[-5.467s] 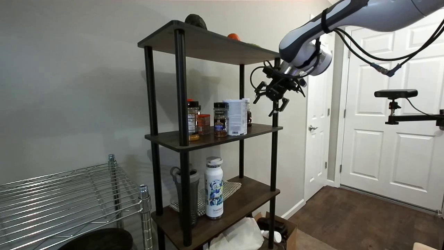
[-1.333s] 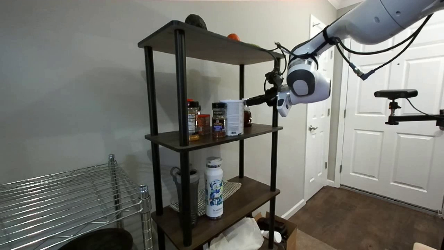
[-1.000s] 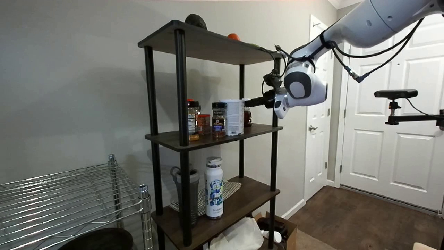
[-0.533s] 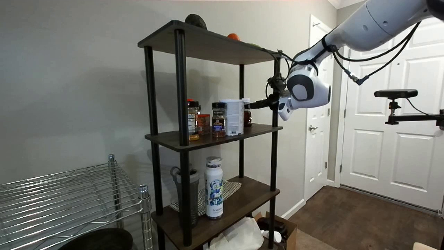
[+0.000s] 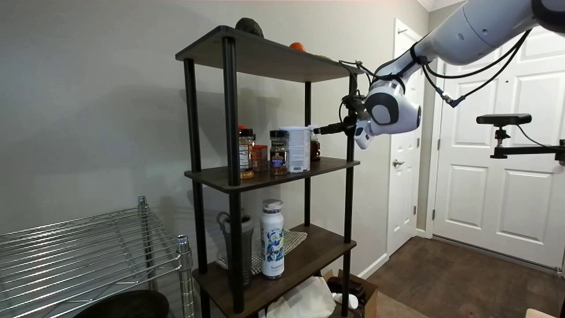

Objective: Move the white container on the second top shelf to the left, then remove the first right bottle from the shelf

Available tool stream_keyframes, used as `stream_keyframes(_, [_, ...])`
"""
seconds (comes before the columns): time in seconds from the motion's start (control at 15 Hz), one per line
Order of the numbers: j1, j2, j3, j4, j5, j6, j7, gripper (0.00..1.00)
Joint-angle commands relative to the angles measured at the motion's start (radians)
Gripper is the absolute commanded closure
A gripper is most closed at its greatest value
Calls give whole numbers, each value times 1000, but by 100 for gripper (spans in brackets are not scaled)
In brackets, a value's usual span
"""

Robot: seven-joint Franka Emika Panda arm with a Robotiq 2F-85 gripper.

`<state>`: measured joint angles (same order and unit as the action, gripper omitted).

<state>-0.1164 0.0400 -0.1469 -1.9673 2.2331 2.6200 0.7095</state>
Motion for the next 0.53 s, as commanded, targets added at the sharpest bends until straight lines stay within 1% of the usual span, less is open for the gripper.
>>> stream_keyframes(0.0, [8, 57, 23, 94, 52, 69, -3, 0])
stream_keyframes(0.2, [16, 90, 40, 147, 96, 127, -13, 0])
stream_keyframes(0.47, [31, 119, 59, 213, 138, 231, -30, 0])
